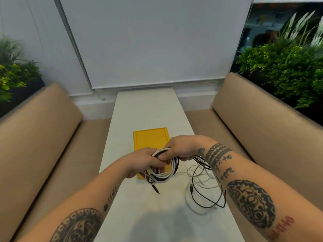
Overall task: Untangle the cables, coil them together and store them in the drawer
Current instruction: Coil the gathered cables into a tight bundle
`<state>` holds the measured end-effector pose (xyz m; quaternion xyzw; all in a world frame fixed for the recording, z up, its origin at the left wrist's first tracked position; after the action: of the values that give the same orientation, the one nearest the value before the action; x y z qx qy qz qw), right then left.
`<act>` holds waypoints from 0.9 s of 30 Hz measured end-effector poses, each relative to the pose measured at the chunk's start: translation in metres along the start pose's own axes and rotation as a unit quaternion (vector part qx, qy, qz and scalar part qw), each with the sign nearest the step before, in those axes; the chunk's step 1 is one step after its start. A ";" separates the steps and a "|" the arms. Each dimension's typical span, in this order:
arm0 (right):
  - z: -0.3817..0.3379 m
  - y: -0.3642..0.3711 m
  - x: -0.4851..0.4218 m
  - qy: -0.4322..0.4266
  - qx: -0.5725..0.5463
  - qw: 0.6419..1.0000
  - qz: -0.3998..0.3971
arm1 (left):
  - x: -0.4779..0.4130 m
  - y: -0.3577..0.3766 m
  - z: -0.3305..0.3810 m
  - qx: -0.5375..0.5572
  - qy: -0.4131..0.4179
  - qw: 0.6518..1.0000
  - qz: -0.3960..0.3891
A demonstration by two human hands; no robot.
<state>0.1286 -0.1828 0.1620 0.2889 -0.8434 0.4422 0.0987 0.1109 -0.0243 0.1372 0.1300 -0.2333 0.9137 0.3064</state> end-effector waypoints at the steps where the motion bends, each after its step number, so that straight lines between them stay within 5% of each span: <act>1: 0.001 -0.001 0.000 -0.007 -0.014 1.000 0.013 | 0.000 -0.001 0.000 0.023 0.008 1.000 0.008; 9: 0.008 0.000 0.004 -0.023 -0.066 0.997 0.024 | -0.002 -0.012 -0.005 0.059 0.053 0.996 -0.031; 15: 0.010 -0.013 0.009 -0.020 0.000 0.998 0.062 | -0.004 -0.028 -0.017 0.073 0.083 0.993 0.031; 17: 0.013 -0.013 0.008 0.001 -0.076 0.994 0.079 | -0.003 -0.032 -0.019 0.085 0.090 0.991 0.056; 20: 0.016 -0.006 0.006 0.060 -0.351 0.932 0.067 | -0.003 -0.034 -0.016 0.094 0.112 0.983 0.107; 24: 0.012 0.007 -0.006 0.095 -0.638 0.759 0.084 | -0.006 -0.032 -0.014 0.126 0.130 0.965 0.191; 25: 0.011 0.008 -0.009 0.083 -0.660 0.740 0.095 | -0.006 -0.032 -0.013 0.141 0.131 0.960 0.202; 27: 0.009 0.009 -0.008 0.040 -0.639 0.758 0.122 | -0.006 -0.032 -0.012 0.165 0.129 0.956 0.204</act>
<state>0.1305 -0.1830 0.1469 0.0356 -0.9533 -0.1804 0.2396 0.1338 0.0014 0.1359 0.0097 -0.0595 0.9915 0.1151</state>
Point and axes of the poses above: each hand's wrist, its own x-axis away from the middle knuckle, its own y-axis out of the palm, z = x × y, the point moved 4 cm from there along -x, towards the middle knuckle, and after that the axes turned 4 degrees about z, right-handed, at the moved point
